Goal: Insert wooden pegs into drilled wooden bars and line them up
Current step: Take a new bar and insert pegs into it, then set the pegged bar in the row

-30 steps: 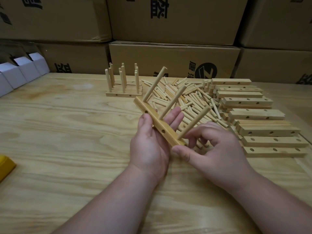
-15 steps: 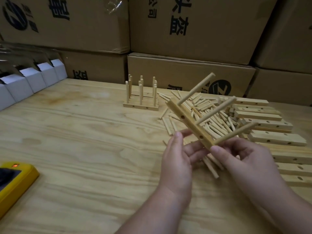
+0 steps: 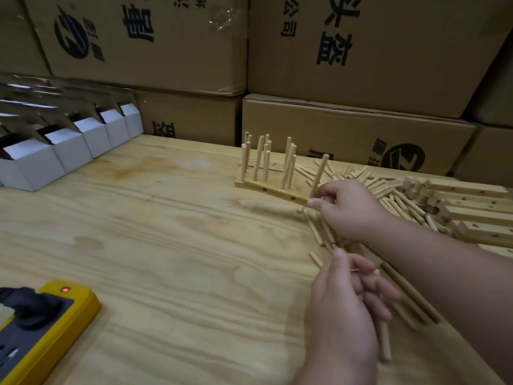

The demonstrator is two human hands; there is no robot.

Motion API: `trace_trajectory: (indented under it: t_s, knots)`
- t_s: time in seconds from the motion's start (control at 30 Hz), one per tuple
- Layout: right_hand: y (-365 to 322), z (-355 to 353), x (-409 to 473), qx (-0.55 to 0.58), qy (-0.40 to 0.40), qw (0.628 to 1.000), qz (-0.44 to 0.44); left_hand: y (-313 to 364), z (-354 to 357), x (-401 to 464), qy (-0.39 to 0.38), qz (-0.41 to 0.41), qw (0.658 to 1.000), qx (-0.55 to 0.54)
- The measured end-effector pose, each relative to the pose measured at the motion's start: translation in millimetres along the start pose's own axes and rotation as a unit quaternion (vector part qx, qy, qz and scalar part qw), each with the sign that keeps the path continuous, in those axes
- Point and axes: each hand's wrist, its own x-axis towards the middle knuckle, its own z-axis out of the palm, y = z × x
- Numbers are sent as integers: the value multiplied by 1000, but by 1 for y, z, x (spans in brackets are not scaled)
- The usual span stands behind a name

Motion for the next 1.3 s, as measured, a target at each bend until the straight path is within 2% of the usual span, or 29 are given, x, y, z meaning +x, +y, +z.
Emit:
trace_trajectory:
  t_s: [0.33,0.8,0.97,1.1,1.3]
  knots:
    - [-1,36,49,-124,-40,991,24,7,-3,5,18,-3,999,35]
    - [-4,44,63,-170,5,985,7,3,-5,10,28,-3,999,20]
    - [-3,35,49,-131,15,991,1,-6,-3,8,10,8,999,-39]
    - [-1,10,15,-31,51,998,18,-11,-2,8,12,7,997,-71]
    - [10,-36,-109,118,156,979,57,-11,3,3,-10,28,995,-97]
